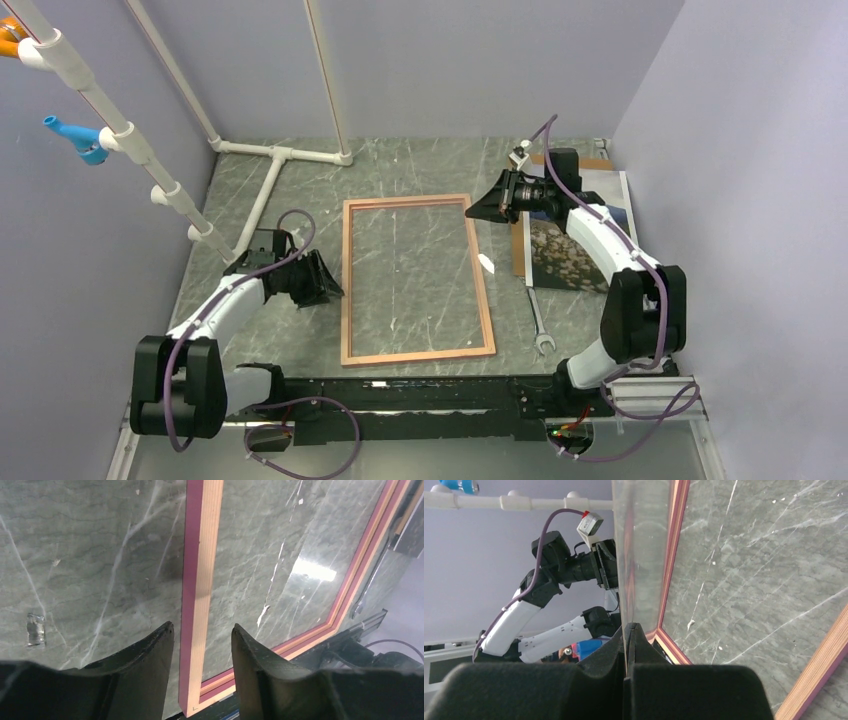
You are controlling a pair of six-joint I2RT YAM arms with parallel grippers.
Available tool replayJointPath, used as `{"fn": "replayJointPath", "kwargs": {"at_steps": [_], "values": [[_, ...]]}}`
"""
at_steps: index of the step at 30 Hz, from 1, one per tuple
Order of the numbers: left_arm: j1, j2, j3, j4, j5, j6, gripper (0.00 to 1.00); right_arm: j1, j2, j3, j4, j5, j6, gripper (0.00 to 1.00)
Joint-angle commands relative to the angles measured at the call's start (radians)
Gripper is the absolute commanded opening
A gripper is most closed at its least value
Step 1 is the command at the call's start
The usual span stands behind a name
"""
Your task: Put the photo into the frame
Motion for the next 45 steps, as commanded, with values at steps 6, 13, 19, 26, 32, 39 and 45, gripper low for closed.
{"fn": "replayJointPath", "kwargs": {"at_steps": [6,13,19,26,32,39,45], "values": [[0.004,0.052,-0.025,0.024,-0.029,0.027,0.47,0.056,0.029,-0.003,0.179,-0.021,0.087,0.00],[0.004,0.081,-0.052,0.055,-0.071,0.024,0.40,0.100,0.069,0.012,0.127,0.003,0.057,0.00],[0.004,0.105,-0.054,0.052,-0.109,0.027,0.38,0.102,0.083,0.049,0.013,0.044,0.026,0.00],[0.004,0.097,-0.060,0.059,-0.114,0.029,0.37,0.105,0.095,0.052,-0.038,0.065,0.031,0.00],[0.004,0.043,-0.048,0.062,-0.097,0.031,0.41,0.110,0.103,0.046,-0.024,0.052,0.054,0.00],[0.003,-0.044,-0.048,0.128,0.006,0.024,0.48,0.111,0.094,0.078,-0.036,0.043,0.065,0.00],[-0.001,0.013,-0.044,0.151,0.012,0.025,0.45,0.113,0.098,0.082,-0.028,0.042,0.079,0.00]]}}
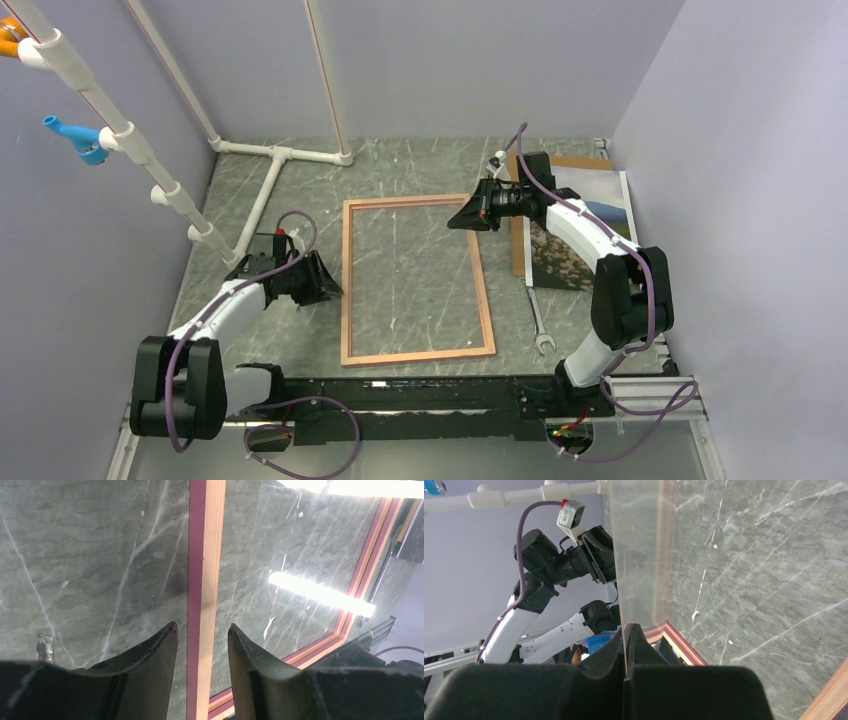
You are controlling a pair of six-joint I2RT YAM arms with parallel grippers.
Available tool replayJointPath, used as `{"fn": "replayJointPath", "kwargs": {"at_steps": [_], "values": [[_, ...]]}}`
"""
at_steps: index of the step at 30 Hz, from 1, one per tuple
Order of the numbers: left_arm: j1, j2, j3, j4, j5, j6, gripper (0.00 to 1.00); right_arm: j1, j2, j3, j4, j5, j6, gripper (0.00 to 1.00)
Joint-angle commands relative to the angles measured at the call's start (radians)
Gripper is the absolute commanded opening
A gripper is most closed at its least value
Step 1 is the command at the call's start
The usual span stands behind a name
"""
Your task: Put the photo into the frame
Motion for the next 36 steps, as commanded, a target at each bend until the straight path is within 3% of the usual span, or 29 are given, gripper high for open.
{"fn": "replayJointPath", "kwargs": {"at_steps": [1,15,36], "values": [[-0.003,0.040,0.008,0.058,0.038,0.011,0.45,0.006,-0.010,0.042,0.023,-0.022,0.031,0.00],[-0.030,0.166,0.016,0.048,-0.014,0.034,0.36,0.038,0.022,0.059,0.033,-0.009,0.063,0.00],[-0.040,0.155,0.014,0.028,-0.050,0.037,0.31,0.051,0.012,0.017,0.070,0.045,0.114,0.00]]}}
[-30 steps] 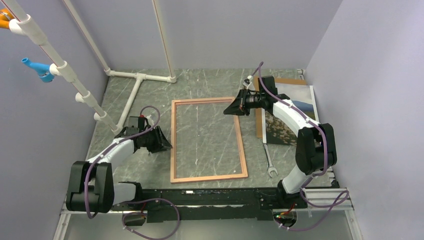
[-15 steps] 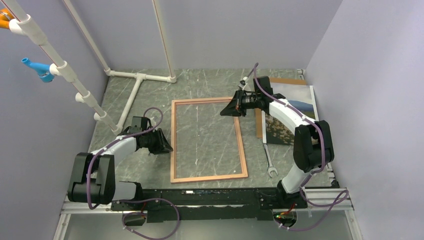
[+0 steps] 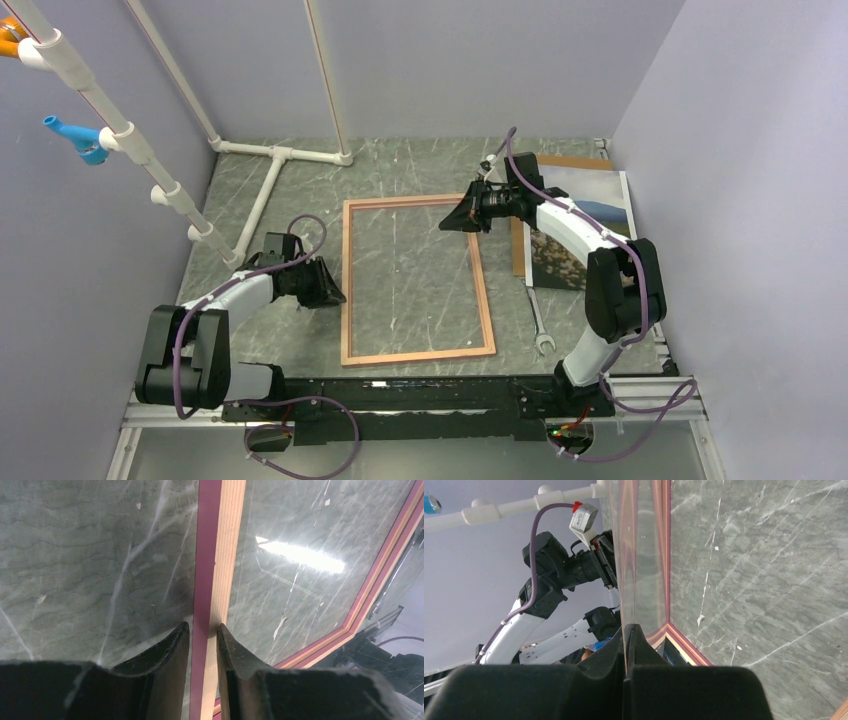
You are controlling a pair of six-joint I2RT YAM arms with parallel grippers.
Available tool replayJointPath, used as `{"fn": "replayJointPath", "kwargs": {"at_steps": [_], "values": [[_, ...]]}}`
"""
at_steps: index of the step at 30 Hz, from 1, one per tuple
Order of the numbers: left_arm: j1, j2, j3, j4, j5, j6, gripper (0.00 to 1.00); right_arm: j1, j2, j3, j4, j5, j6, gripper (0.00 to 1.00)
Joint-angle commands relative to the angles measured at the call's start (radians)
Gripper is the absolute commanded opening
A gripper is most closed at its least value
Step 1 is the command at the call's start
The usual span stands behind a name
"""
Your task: Put the photo into the frame
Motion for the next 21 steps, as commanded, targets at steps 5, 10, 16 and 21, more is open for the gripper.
{"fn": "replayJointPath", "kwargs": {"at_steps": [5,10,16,21], "values": [[-0.009,0.008,0.010,-0.013,-0.058,0.030,0.30,0.003,-0.061,-0.037,0.073,0.012,0.050,0.00],[-0.012,0.010,0.010,-0.014,-0.062,0.032,0.29,0.004,-0.070,-0.059,0.076,0.015,0.050,0.00],[-0.013,0.005,0.007,-0.017,-0.067,0.032,0.29,0.004,-0.085,-0.080,0.071,0.020,0.049,0.00],[-0.014,0.009,0.010,-0.018,-0.066,0.032,0.29,0.005,-0.095,-0.086,0.043,0.024,0.029,0.00]]}}
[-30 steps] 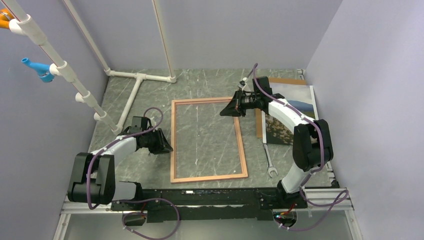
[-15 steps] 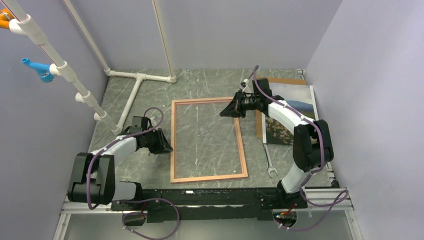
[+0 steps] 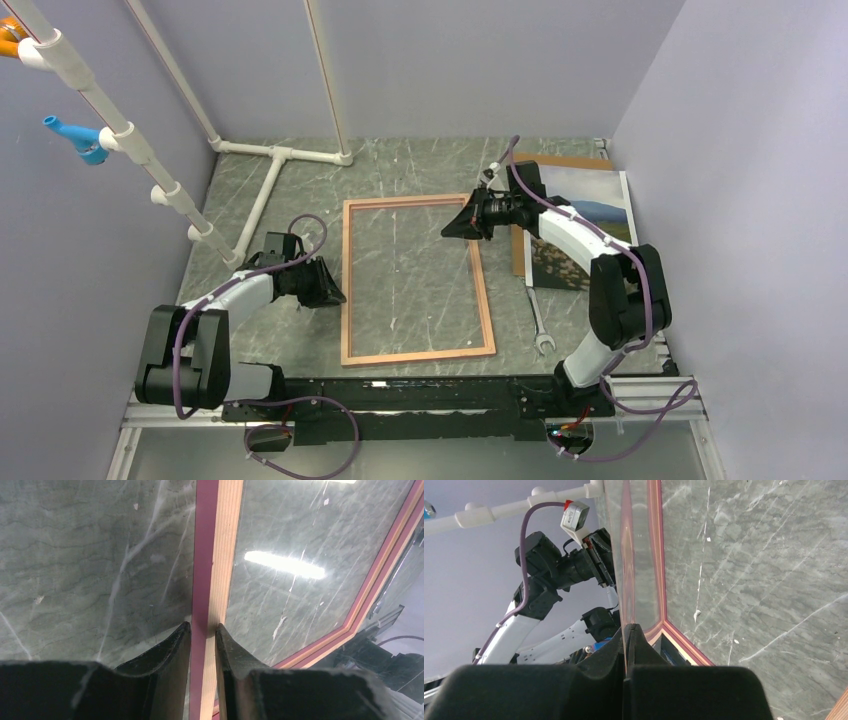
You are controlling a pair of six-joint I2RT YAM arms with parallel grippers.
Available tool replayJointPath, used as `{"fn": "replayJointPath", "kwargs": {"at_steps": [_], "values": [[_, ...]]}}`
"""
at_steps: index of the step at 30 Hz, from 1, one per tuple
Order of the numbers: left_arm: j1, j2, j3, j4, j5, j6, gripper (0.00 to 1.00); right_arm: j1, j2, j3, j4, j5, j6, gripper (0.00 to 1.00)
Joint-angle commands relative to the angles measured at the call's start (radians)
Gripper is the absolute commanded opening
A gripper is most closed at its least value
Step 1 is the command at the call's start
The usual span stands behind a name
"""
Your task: Put the photo into the frame
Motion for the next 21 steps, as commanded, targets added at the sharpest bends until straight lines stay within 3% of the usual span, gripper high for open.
{"fn": "replayJointPath", "kwargs": {"at_steps": [1,21], "values": [[-0.010,0.008,0.007,-0.017,-0.065,0.033,0.29,0.004,-0.056,-0.003,0.001,0.000,-0.004,0.00],[-0.014,0.016,0.006,-0.016,-0.067,0.034,0.28,0.014,-0.087,-0.013,-0.012,-0.030,0.005,0.00]]}}
